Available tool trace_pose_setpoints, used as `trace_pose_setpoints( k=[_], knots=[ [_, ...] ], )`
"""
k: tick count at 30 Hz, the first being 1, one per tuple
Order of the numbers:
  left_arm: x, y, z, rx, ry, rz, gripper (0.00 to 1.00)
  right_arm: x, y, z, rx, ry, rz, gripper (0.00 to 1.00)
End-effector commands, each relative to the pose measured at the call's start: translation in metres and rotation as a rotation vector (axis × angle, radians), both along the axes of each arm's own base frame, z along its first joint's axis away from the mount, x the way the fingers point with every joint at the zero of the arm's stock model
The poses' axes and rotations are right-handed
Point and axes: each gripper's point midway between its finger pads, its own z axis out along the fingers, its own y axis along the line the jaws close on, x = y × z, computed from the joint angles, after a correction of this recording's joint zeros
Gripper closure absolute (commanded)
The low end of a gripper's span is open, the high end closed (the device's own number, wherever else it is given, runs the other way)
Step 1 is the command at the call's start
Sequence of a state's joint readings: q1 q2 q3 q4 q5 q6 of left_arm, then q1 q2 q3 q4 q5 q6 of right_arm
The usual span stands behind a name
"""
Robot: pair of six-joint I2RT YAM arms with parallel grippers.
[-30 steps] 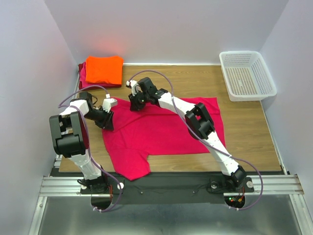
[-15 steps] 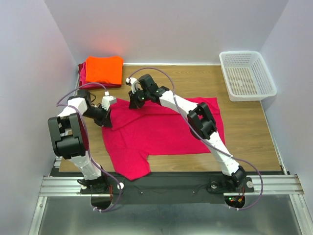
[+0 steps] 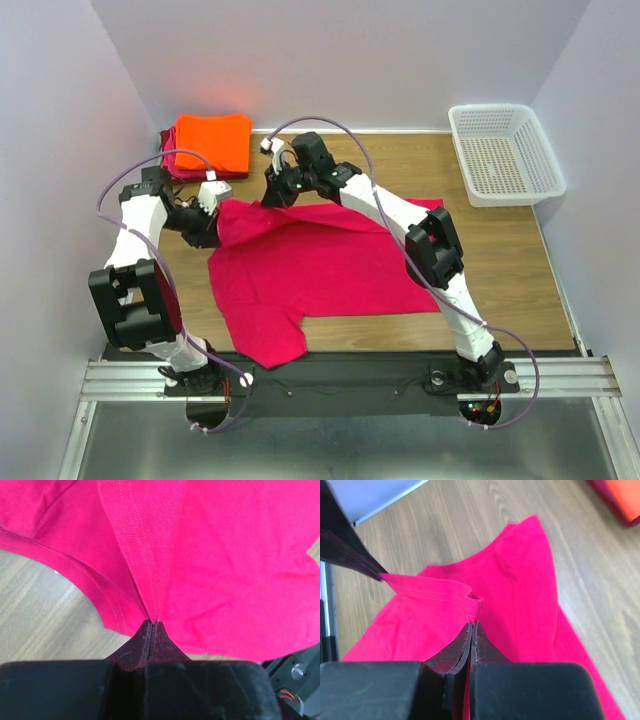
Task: Fold and stack the t-shirts
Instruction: Fold the tshirt
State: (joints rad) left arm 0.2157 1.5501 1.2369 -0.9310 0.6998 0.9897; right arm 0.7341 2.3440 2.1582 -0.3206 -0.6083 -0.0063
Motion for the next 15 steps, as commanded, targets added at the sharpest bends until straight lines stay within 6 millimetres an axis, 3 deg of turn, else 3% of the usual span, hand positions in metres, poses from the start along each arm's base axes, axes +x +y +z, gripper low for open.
trace_pose_setpoints(
  k=[1,7,15],
  knots=[
    [-0.023,-0.003,0.023,0.018,-0.023,-0.052,1.0,-0.013,-0.002,0.033,0.057,-0.029,0.04,0.99],
    [-0.04,-0.002,0.023,0.055,-0.02,-0.065,1.0,-0.031,-0.012,0.034,0.053,0.004,0.076,0.99],
    [-0.062,-0.007,0.009,0.072,0.028,-0.096,1.0,-0.048,-0.023,0.01,0.012,0.056,0.099,0.99]
  ],
)
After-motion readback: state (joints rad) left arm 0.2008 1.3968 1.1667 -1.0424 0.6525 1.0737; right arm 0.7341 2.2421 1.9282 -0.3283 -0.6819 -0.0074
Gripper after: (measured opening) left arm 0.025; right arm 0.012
